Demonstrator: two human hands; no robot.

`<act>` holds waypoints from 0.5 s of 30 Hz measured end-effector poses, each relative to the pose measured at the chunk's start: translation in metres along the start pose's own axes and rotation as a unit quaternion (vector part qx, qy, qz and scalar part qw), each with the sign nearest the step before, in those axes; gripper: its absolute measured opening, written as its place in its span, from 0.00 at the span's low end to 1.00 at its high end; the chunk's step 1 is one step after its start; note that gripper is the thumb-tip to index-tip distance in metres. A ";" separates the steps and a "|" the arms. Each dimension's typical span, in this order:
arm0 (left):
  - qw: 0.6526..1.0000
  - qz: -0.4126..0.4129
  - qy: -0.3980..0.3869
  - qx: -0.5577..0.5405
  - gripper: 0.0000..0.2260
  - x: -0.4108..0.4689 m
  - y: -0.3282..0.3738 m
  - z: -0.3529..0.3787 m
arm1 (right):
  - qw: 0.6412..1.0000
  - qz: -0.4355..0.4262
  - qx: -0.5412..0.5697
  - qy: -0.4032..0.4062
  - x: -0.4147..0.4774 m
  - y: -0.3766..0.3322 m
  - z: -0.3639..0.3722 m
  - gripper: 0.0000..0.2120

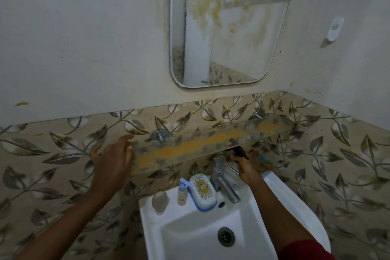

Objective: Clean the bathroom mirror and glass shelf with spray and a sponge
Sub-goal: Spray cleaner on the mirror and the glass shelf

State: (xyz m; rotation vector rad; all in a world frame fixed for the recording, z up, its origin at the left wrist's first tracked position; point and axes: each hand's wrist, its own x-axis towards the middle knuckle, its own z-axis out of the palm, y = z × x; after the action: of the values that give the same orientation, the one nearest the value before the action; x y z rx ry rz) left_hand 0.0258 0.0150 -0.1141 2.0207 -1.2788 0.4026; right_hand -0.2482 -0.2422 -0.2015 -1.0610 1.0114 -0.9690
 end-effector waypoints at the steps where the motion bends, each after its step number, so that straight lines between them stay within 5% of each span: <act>1: 1.000 0.001 0.001 -0.001 0.18 0.000 0.000 0.000 | 1.000 0.012 -0.024 0.010 0.004 0.001 -0.002 0.14; 4: 1.000 0.006 0.004 -0.007 0.18 -0.001 0.000 0.000 | 0.991 0.072 -0.107 0.039 0.012 0.007 -0.013 0.05; 9: 0.999 0.030 -0.015 0.010 0.18 0.001 0.003 -0.006 | 0.982 0.014 -0.162 0.099 0.006 0.011 -0.042 0.08; 12: 0.991 0.122 0.042 0.046 0.15 0.000 0.026 -0.014 | 0.976 -0.024 -0.145 0.163 0.006 0.015 -0.073 0.15; 15: 0.967 0.249 0.037 -0.041 0.11 -0.012 0.069 -0.010 | 0.951 -0.047 -0.238 0.190 0.007 0.018 -0.100 0.08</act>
State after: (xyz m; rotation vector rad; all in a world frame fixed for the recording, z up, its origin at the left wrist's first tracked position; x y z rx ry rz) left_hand -0.0397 0.0111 -0.0870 1.5833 -1.7230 0.6371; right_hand -0.3403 -0.2673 -0.2379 -1.3556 1.5788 -1.0574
